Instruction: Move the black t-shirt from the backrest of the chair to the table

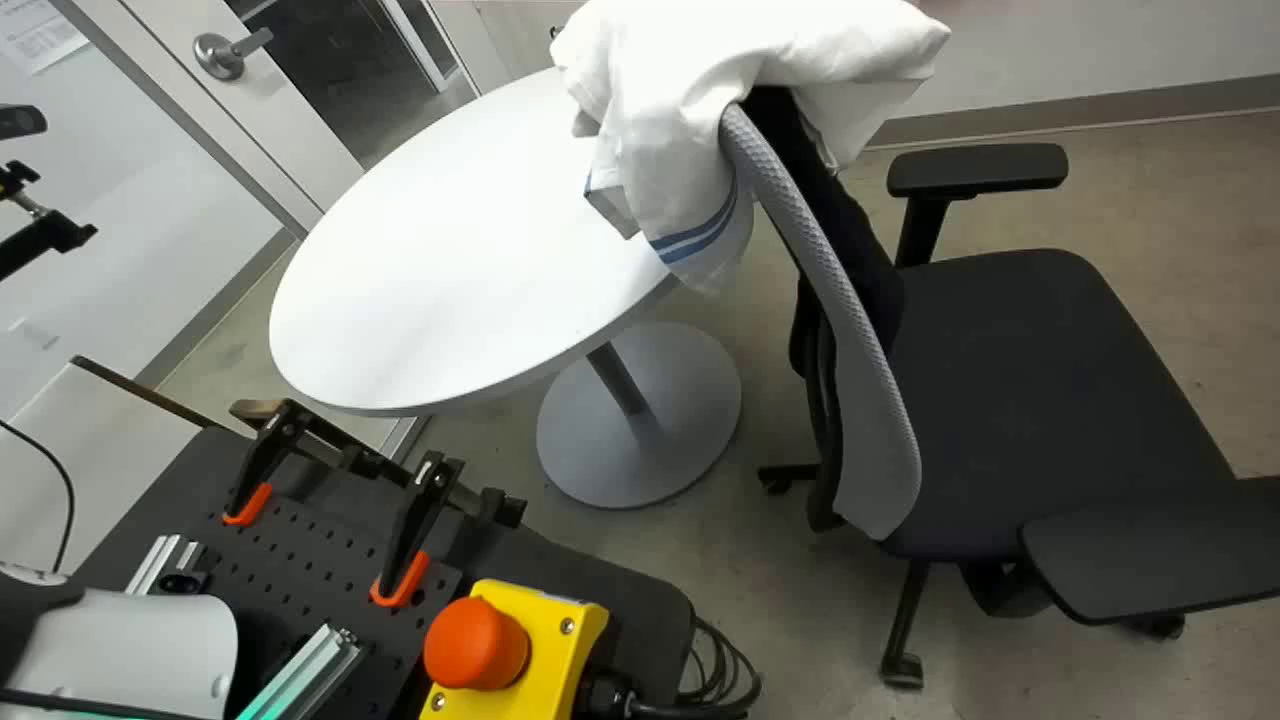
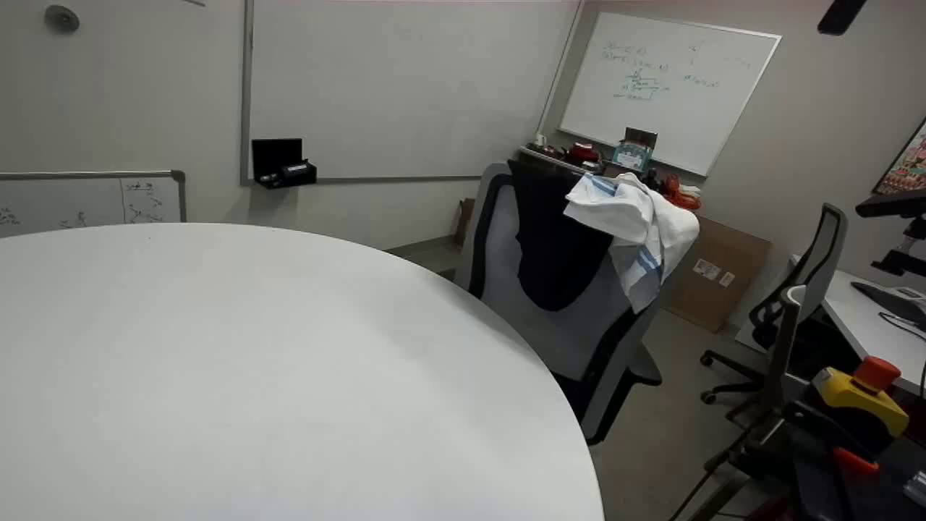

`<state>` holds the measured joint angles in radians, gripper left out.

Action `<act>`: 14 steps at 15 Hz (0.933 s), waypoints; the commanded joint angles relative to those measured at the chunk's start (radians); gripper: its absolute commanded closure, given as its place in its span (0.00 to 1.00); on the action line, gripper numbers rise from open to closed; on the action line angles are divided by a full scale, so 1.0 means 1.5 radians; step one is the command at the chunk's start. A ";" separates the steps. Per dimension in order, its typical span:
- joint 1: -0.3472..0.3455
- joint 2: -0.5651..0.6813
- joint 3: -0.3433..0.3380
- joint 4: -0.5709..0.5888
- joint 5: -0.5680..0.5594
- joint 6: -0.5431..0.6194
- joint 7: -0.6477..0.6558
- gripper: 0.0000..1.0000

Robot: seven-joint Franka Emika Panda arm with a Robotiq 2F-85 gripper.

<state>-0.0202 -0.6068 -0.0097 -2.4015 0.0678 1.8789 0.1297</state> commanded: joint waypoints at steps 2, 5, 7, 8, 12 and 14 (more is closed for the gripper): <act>-0.005 0.000 0.004 0.002 0.002 -0.001 -0.002 0.00; -0.005 0.000 0.004 0.002 0.002 -0.001 -0.002 0.00; -0.005 0.000 0.004 0.002 0.002 -0.001 -0.002 0.00; -0.010 0.004 0.005 0.003 0.003 0.013 0.011 0.00; -0.051 0.055 -0.010 0.036 0.001 0.099 0.060 0.00; -0.081 0.093 -0.022 0.059 -0.002 0.147 0.092 0.00</act>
<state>-0.0889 -0.5660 -0.0229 -2.3853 0.0676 2.0268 0.2030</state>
